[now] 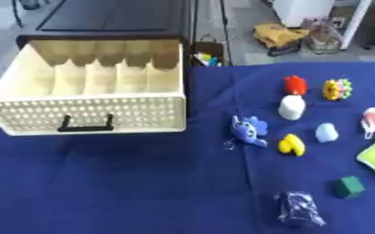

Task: Pick up objects from table and place into drawer.

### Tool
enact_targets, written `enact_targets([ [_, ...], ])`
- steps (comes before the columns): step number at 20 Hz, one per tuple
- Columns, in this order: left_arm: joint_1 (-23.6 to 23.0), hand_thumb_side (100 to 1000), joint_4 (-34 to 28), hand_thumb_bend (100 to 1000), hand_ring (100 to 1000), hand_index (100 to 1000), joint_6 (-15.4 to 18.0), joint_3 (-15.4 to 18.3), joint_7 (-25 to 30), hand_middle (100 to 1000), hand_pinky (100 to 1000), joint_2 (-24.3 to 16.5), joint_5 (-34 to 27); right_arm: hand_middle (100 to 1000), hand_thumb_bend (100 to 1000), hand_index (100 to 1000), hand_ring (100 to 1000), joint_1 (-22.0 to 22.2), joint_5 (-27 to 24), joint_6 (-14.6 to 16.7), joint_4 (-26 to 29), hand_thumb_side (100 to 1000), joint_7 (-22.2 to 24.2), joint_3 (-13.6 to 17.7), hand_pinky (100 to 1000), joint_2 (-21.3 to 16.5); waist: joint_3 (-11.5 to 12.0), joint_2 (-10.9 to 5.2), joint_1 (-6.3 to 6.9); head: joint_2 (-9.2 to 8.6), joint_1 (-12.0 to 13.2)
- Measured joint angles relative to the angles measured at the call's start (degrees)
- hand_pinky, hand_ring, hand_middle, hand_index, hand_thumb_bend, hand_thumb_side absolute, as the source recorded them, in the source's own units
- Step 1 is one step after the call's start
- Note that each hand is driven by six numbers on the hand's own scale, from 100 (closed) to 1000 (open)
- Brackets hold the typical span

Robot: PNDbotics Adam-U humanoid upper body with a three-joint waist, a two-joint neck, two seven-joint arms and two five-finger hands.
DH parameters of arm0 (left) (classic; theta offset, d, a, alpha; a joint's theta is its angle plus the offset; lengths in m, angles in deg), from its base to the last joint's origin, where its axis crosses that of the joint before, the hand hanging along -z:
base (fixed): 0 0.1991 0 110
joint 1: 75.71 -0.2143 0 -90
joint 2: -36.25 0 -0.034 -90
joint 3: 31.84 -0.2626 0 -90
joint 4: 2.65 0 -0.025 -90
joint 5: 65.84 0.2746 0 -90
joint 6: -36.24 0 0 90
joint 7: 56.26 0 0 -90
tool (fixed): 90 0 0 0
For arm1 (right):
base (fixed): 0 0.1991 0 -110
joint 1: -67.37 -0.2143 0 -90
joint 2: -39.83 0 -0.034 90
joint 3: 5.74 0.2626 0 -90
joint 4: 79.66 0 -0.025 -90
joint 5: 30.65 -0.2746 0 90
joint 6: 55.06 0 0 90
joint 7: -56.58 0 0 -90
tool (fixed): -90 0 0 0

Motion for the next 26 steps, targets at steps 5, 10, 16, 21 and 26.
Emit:
enact_targets([
  [5,0.0,1000,0.0,555,781,891,-0.9,-1.0,0.8,715,598,1.8,0.7,891,743,951,905,-0.2,3.5,3.6,-5.8,819,3.6,-5.6,914,-2.6,1.0,0.70,-0.91,-1.37,-2.1],
  [10,-0.1,1000,0.0,554,777,883,-1.6,-1.2,1.1,710,594,2.9,1.3,895,712,946,913,-4.1,7.9,6.3,-13.2,760,8.0,-11.7,937,-1.2,1.0,0.89,-0.77,-1.84,-2.5],
  [16,-0.6,1000,0.0,555,774,868,-2.3,-1.4,1.2,702,591,3.8,1.9,890,701,943,914,-8.8,13.3,9.9,-21.7,730,13.4,-14.4,940,3.4,1.2,1.15,-0.80,-2.28,-3.0],
  [21,-0.9,1000,0.0,557,770,860,-2.8,-1.5,1.0,696,587,4.4,2.5,845,732,915,896,-11.0,17.6,12.6,-26.0,704,17.8,-14.4,917,7.2,1.3,1.31,-0.79,-2.32,-3.1],
  [26,-1.1,1000,0.0,557,769,847,-3.3,-1.5,0.9,692,584,5.2,2.9,821,751,896,882,-11.4,19.5,13.2,-28.5,647,19.0,-14.0,896,9.8,1.8,1.54,-0.62,-2.31,-3.1],
])
